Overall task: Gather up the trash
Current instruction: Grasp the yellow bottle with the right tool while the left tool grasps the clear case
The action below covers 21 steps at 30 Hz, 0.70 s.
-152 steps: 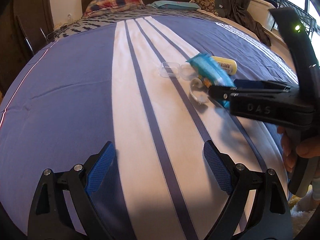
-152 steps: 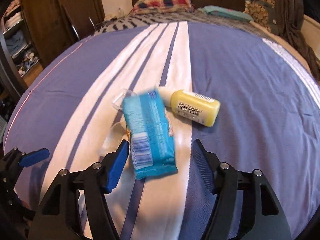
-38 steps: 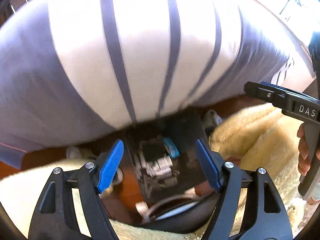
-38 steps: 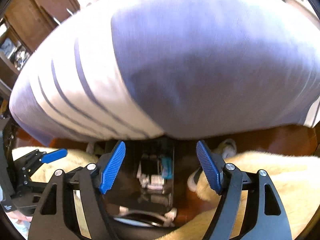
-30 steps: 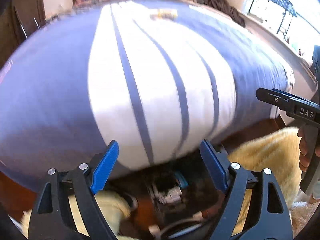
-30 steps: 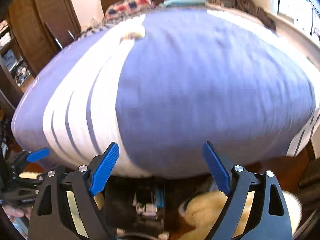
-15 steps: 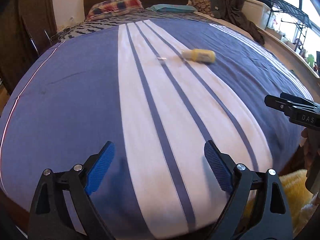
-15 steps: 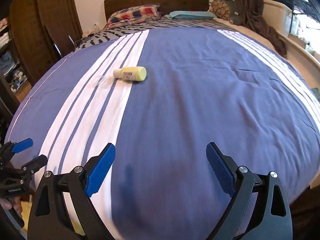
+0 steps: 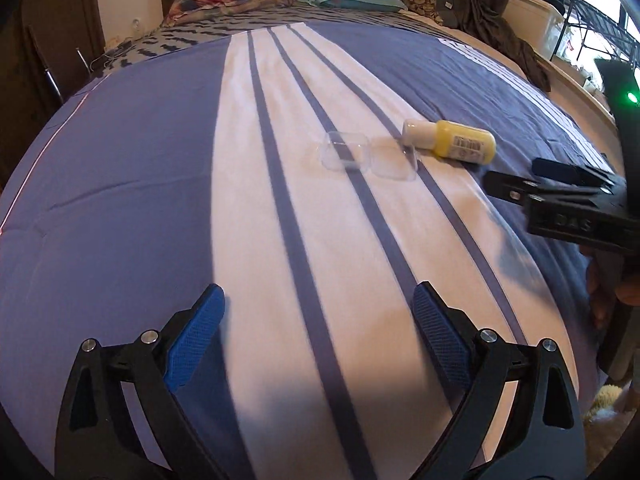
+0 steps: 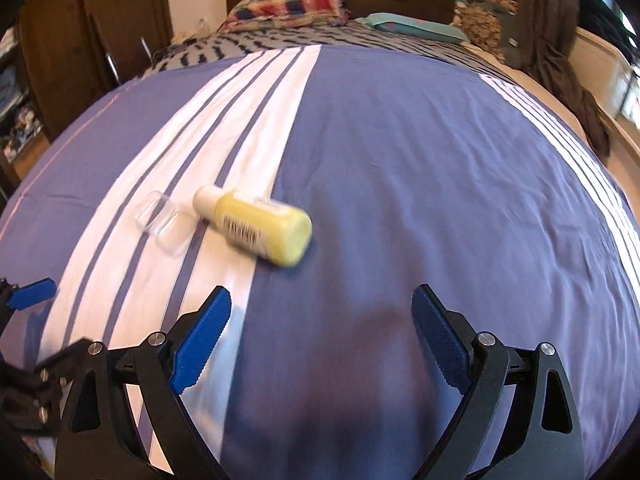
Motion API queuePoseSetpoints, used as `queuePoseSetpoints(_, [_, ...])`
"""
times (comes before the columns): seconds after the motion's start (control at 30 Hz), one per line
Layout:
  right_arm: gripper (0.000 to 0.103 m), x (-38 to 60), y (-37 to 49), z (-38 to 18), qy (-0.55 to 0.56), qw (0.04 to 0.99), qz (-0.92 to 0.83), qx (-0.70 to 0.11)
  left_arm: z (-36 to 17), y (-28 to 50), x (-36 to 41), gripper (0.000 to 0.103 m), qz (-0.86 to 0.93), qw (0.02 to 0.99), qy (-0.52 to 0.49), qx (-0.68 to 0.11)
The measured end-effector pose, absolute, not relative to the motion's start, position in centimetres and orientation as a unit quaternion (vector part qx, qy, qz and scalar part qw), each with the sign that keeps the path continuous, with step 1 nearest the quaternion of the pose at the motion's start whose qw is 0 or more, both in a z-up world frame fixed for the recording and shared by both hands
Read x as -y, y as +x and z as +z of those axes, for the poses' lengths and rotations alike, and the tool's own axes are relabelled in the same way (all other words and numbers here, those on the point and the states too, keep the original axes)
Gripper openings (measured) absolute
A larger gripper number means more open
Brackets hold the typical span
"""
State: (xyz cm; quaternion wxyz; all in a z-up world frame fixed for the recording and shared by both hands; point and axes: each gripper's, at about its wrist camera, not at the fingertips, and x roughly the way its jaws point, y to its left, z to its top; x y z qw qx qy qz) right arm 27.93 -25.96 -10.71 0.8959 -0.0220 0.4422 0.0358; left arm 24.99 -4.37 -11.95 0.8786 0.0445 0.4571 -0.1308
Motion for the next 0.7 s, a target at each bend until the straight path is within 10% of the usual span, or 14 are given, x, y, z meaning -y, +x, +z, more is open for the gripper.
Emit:
queuePoseSetpoints(0.3, [0.090,23.8,32.1,-11.1,-0.053,0.892,0.074,-0.442,-12.2,28.4,6.0,0.093,-0.150,0.878,0.055,-0.452])
queuePoseSetpoints(0.5, [0.039,23.6,32.7,-10.9,-0.048,0.890,0.105,-0.440,-12.1,30.2,7.7,0.094,-0.161,0.877,0.064,-0.447])
queuePoseSetpoints(0.7, [0.036,25.9,32.2,-10.7,-0.025,0.891,0.088,-0.444,-12.2,31.7,9.8,0.094,-0.168,0.876,0.082,-0.444])
